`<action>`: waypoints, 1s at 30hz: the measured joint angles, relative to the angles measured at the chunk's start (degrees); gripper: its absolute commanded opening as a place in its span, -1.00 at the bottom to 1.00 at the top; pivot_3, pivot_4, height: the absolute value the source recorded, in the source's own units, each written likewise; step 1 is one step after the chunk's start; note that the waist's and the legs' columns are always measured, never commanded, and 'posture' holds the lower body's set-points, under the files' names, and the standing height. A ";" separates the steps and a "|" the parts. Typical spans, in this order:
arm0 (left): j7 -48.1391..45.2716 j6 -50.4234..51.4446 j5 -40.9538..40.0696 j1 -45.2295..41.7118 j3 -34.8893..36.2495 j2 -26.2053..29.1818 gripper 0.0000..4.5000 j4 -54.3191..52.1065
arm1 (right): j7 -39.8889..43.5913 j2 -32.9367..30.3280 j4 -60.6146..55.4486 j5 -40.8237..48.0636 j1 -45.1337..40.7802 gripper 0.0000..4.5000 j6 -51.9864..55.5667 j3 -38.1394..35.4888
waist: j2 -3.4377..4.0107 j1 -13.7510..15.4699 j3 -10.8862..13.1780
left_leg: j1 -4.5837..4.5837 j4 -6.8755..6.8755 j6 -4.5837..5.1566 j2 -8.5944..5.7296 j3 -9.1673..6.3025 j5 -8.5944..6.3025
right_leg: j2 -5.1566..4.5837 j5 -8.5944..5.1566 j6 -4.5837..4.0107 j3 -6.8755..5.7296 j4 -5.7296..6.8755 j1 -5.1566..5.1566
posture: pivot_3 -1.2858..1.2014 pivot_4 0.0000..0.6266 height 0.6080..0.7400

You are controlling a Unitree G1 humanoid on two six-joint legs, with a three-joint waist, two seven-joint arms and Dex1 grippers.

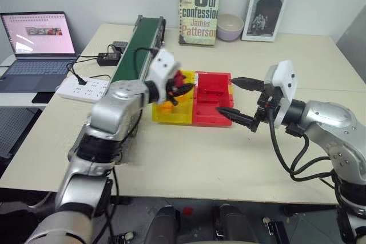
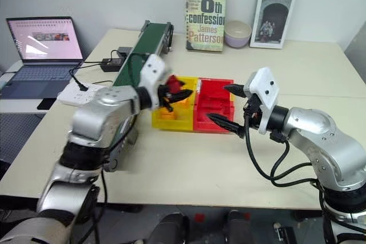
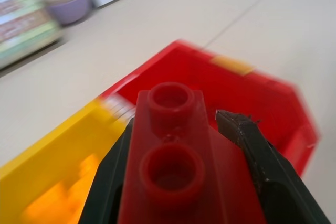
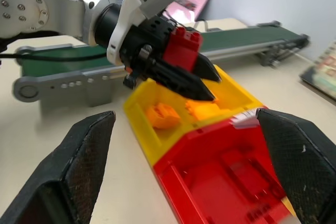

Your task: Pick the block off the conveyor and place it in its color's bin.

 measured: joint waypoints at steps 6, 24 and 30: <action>-5.59 -13.19 6.81 -5.14 -5.76 -4.54 0.05 15.54 | -6.31 0.74 -5.45 1.31 0.98 1.00 4.25 -2.26 | 0.00 -0.78 0.00 | -0.05 -0.04 0.02 0.00 -0.03 -0.01 | 0.01 -0.01 0.01 -0.04 0.00 -0.06 | 0.03 -0.52 1.00; -11.72 -21.22 8.96 -7.96 -0.09 -3.88 1.00 23.88 | -10.17 0.34 -7.31 4.41 1.45 1.00 7.63 -3.98 | 0.00 -1.33 0.01 | -0.04 -0.03 0.03 0.01 -0.02 -0.01 | 0.03 -0.01 0.05 -0.03 0.03 -0.07 | 0.03 -0.52 1.00; -18.93 -11.59 4.74 3.16 8.58 15.33 1.00 8.53 | -3.39 -2.64 -0.39 4.01 -1.65 1.00 4.54 -2.41 | 0.05 -2.86 0.04 | -0.01 -0.11 0.02 0.20 -0.07 -0.01 | 0.08 -0.01 0.04 0.01 0.08 -0.14 | 0.03 -0.52 1.00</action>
